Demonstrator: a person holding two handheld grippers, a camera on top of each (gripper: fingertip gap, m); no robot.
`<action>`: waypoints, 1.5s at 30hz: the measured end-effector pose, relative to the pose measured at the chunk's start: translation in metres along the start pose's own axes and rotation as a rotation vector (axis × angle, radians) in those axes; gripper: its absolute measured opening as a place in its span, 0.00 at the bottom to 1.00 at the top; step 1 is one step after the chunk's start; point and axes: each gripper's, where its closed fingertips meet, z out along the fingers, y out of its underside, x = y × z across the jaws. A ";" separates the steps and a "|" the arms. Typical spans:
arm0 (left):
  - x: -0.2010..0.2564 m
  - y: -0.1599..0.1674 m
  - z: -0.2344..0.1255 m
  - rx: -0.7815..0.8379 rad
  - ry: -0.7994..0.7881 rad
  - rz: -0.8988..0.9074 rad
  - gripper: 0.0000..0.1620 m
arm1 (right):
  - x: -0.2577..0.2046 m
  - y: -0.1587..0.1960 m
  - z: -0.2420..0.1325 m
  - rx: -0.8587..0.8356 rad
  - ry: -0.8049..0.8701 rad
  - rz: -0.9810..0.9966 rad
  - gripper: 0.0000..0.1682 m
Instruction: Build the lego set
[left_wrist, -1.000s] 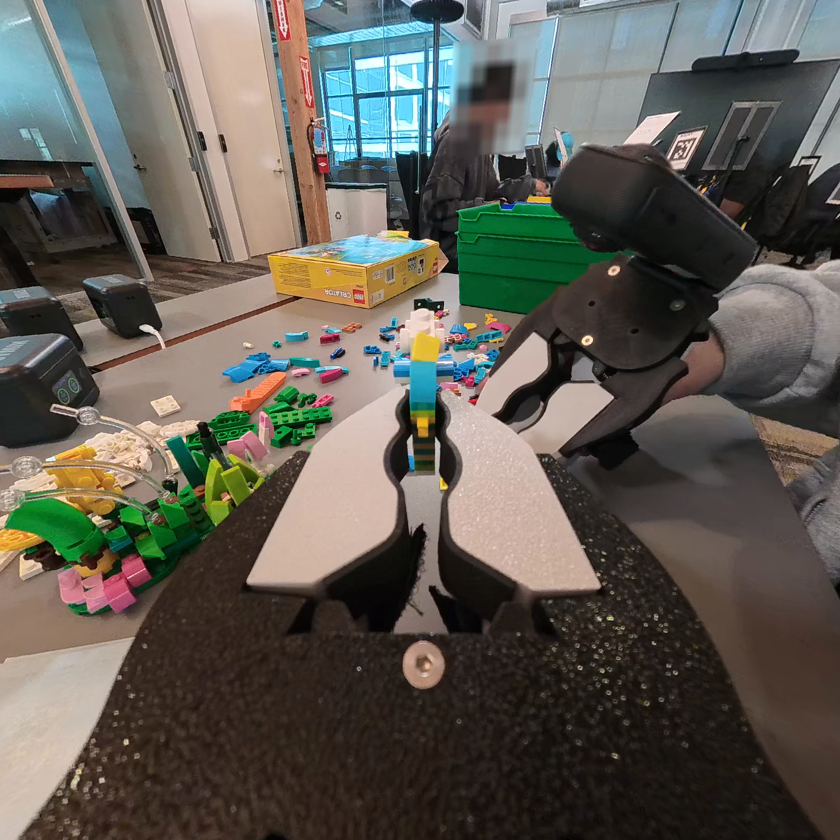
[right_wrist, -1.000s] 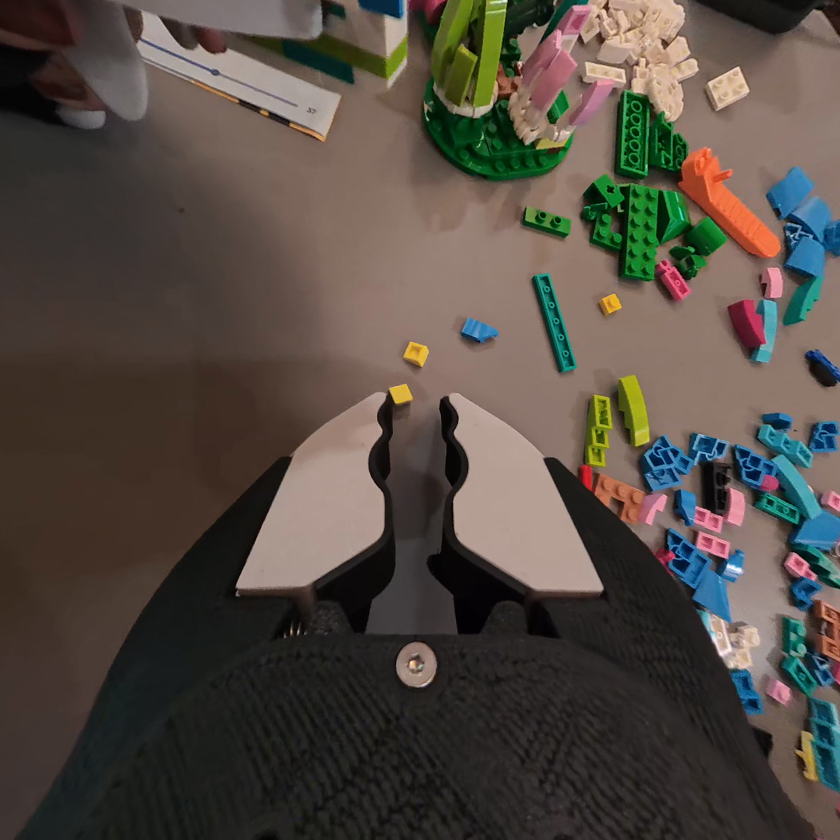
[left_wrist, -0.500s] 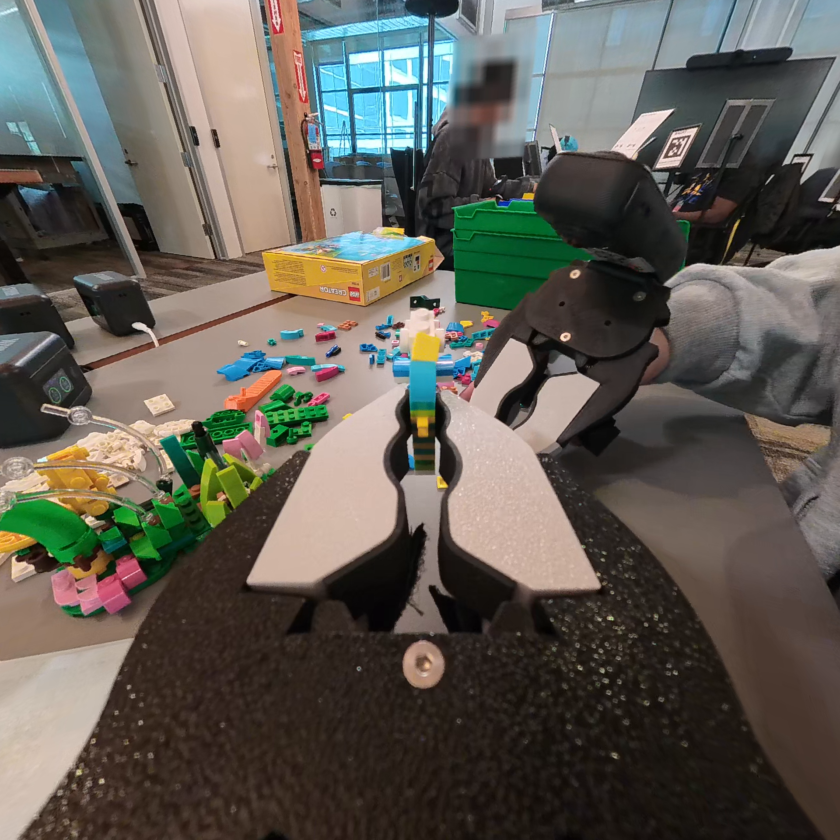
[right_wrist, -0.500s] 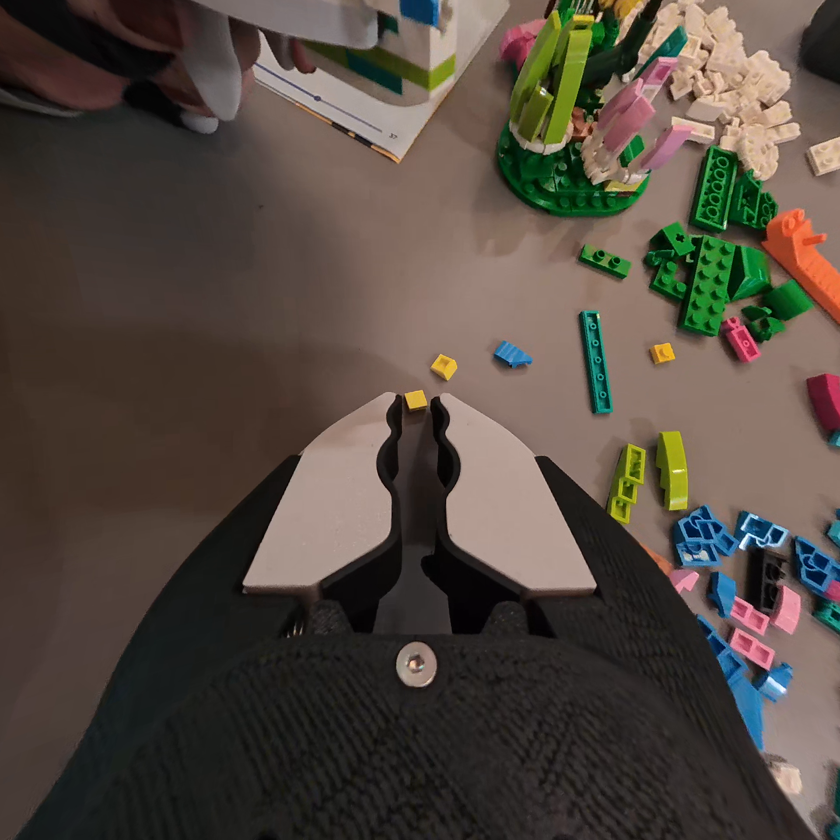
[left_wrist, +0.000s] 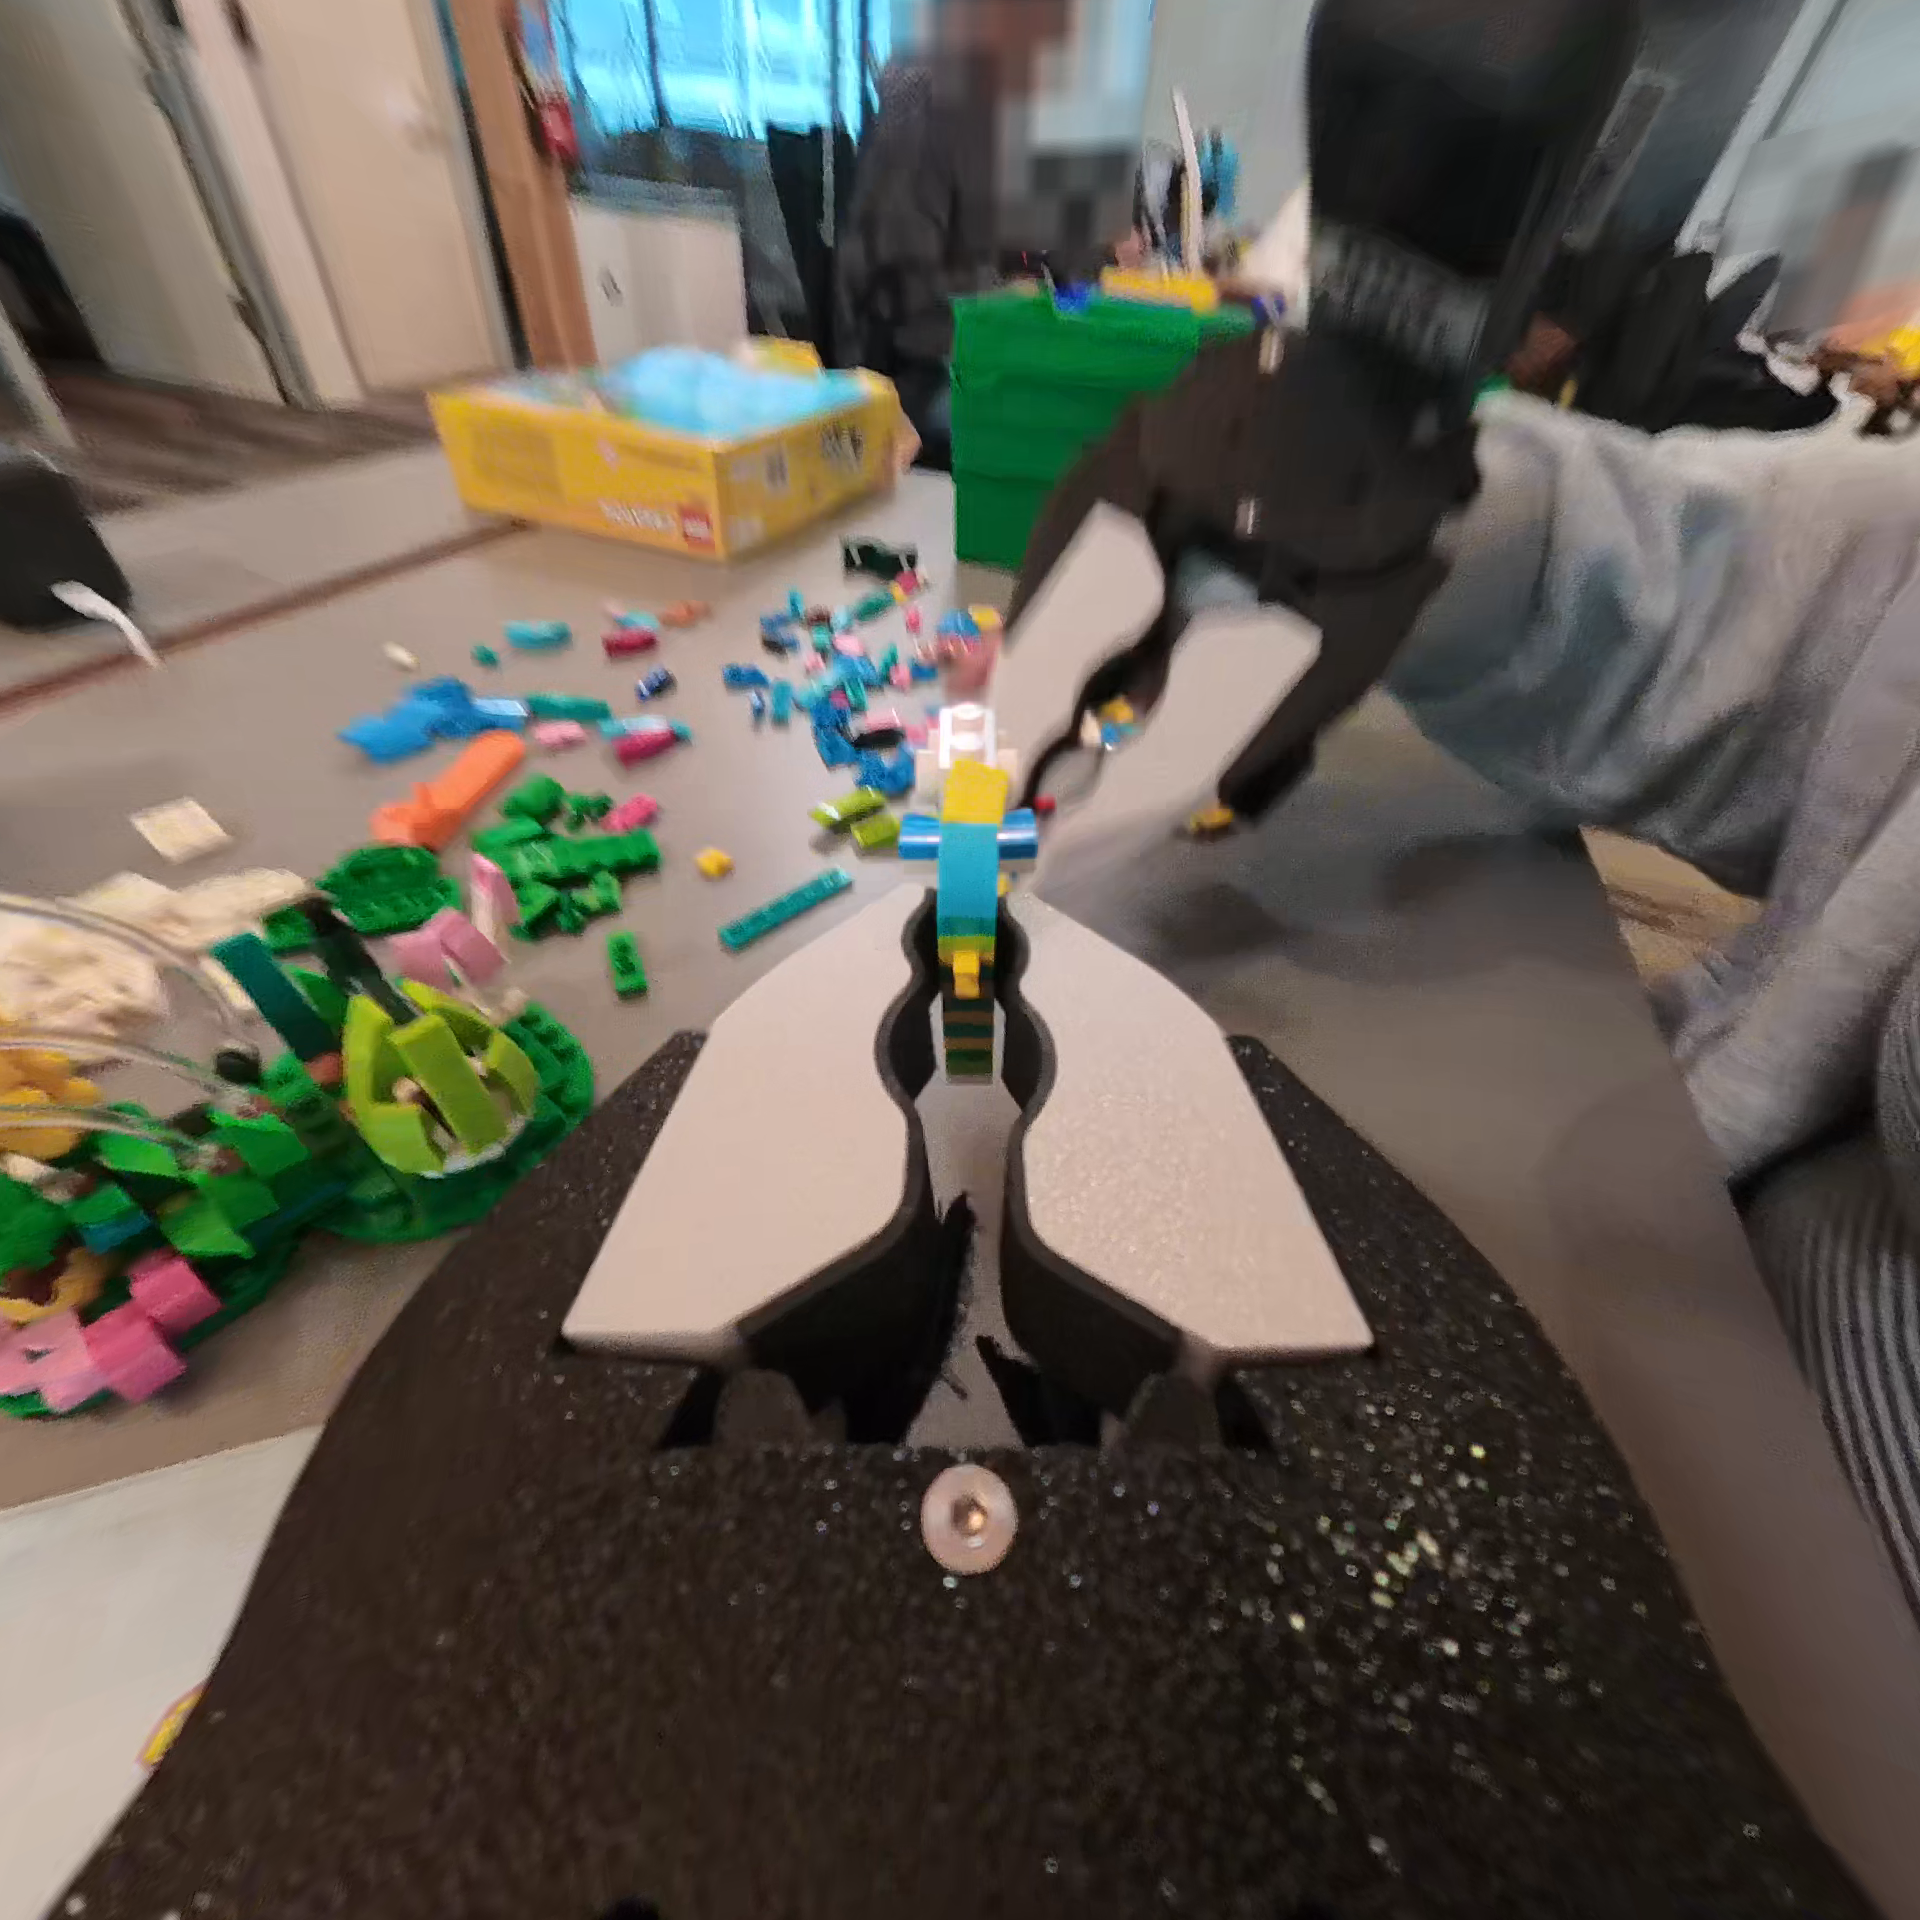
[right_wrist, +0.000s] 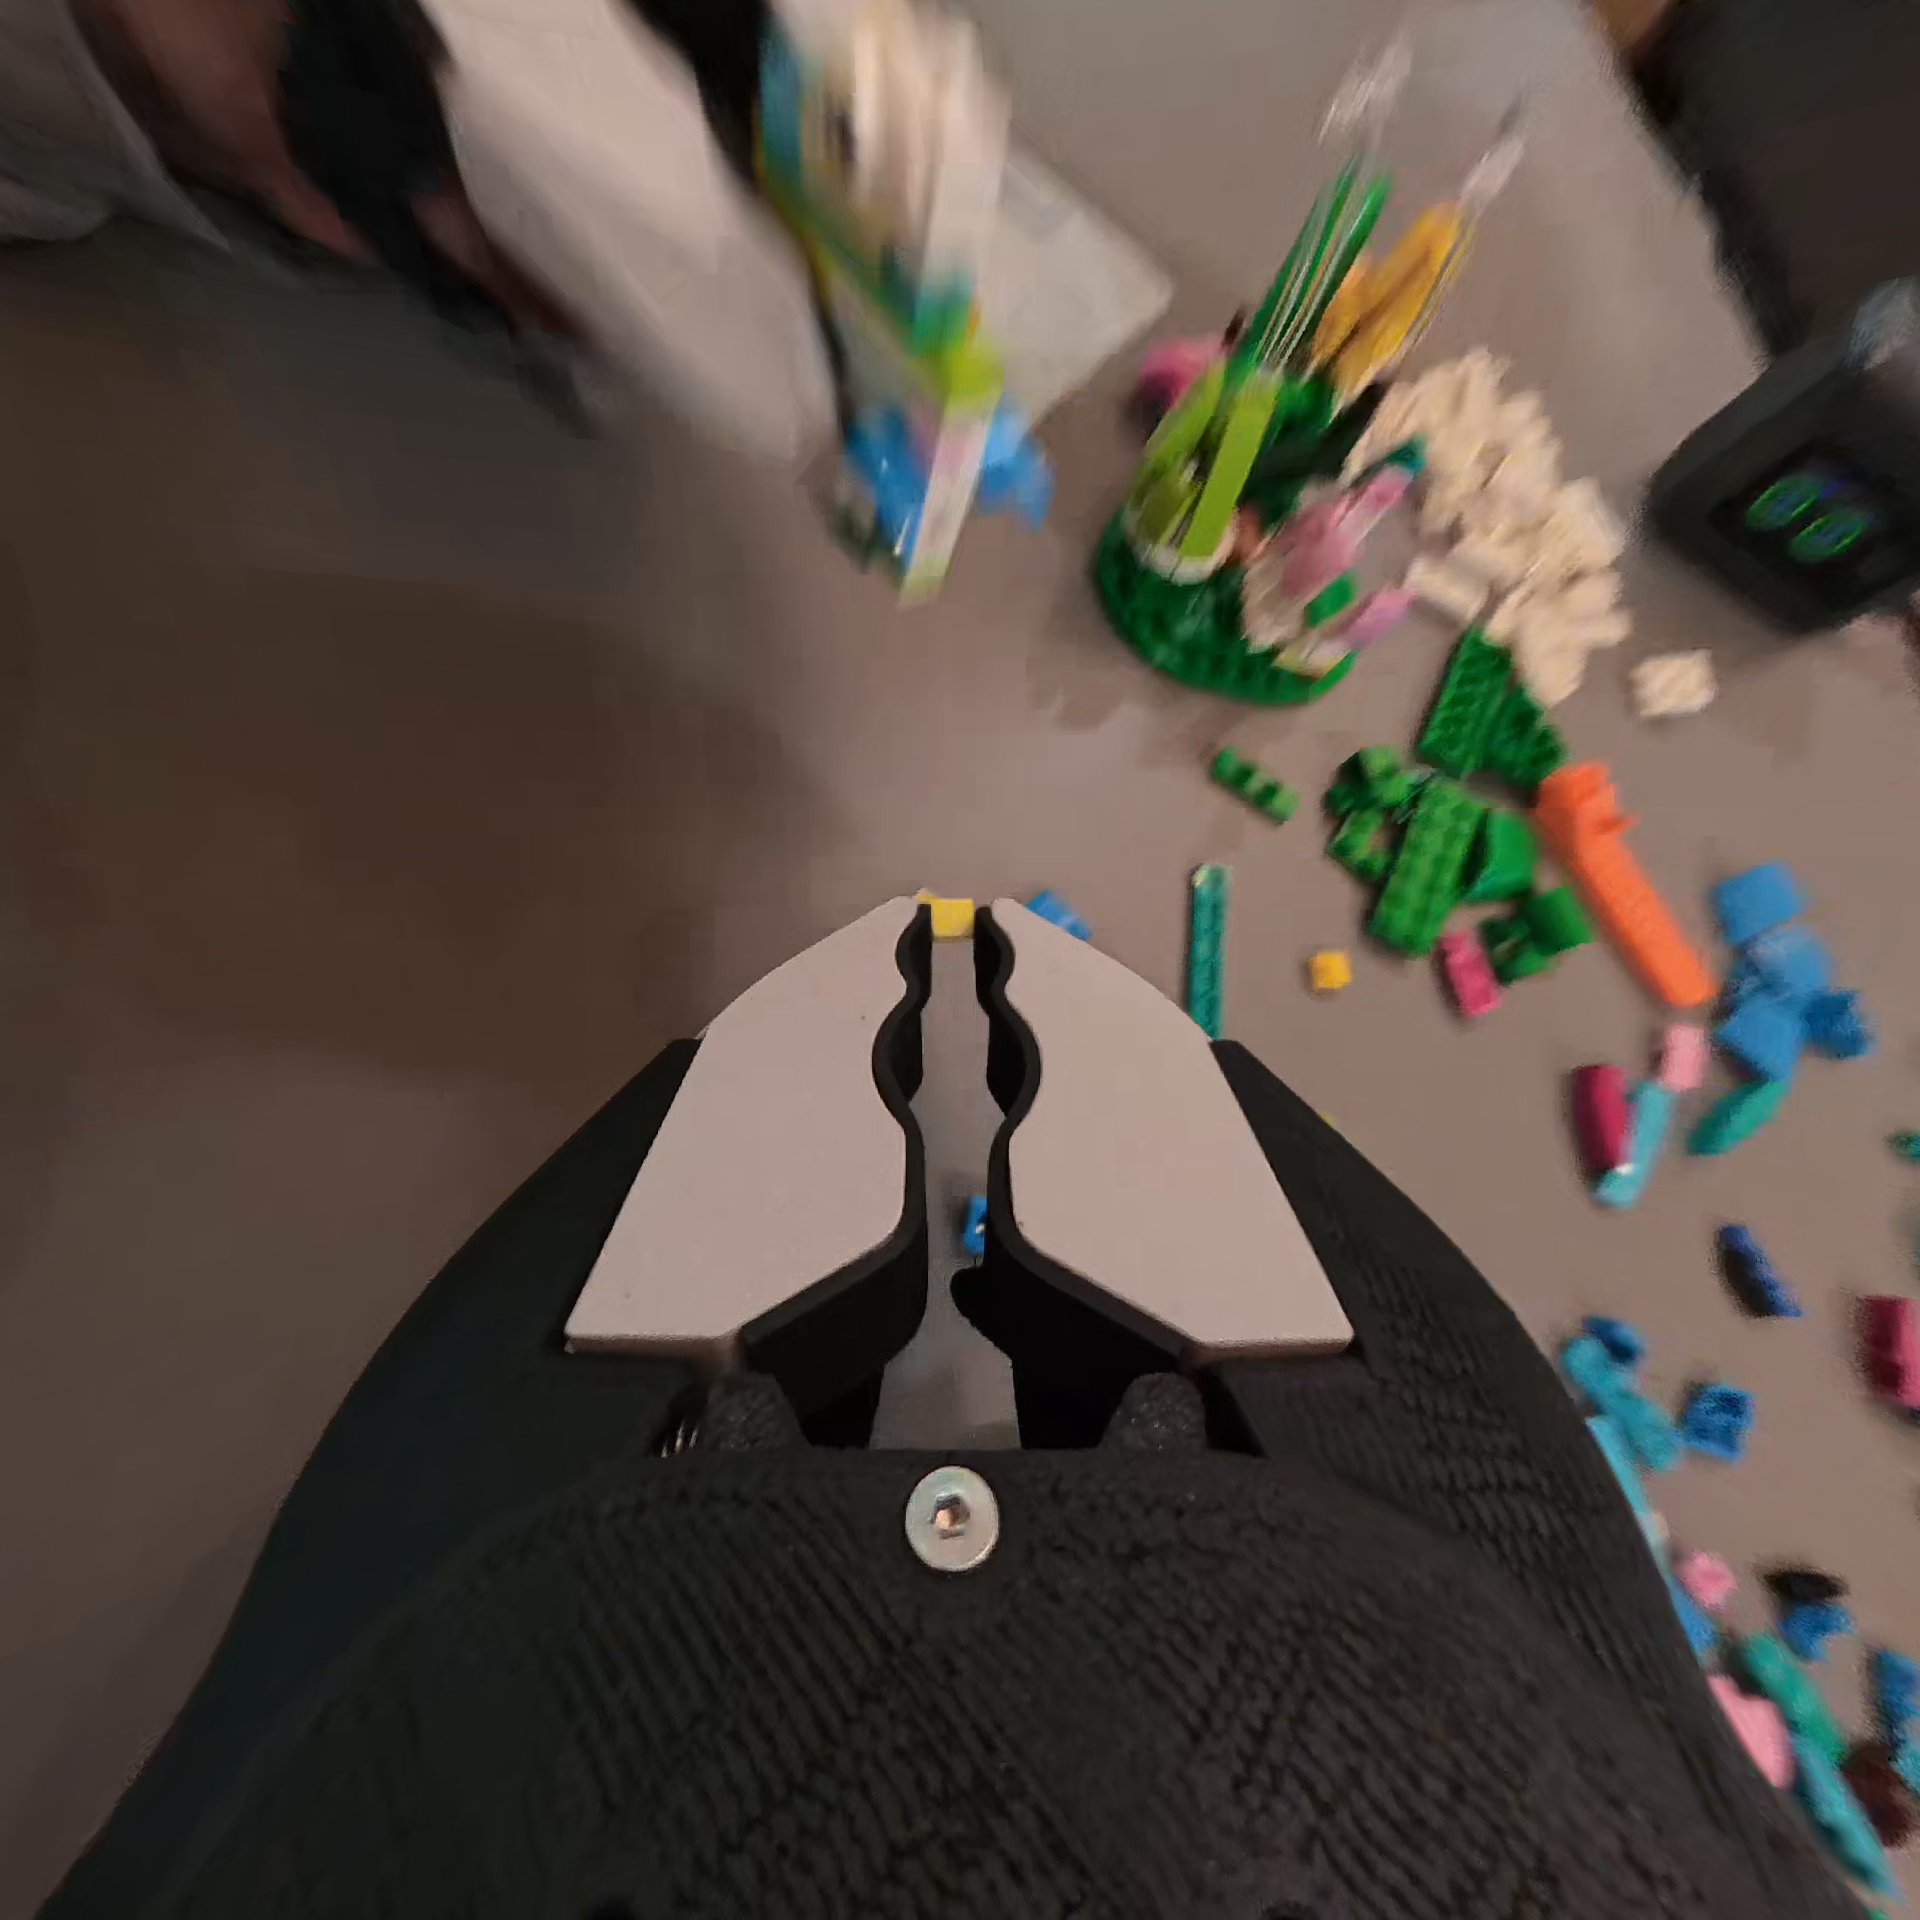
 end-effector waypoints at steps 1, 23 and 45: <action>0.003 0.006 0.002 -0.041 0.040 -0.026 0.05 | 0.005 -0.014 -0.007 0.053 0.000 -0.011 0.04; 0.022 0.015 0.005 -0.108 0.168 -0.008 0.05 | -0.021 -0.076 -0.014 -0.011 -0.424 -0.105 0.04; 0.025 0.022 0.008 -0.162 0.166 0.018 0.05 | -0.025 -0.066 -0.012 -0.217 -0.399 -0.219 0.04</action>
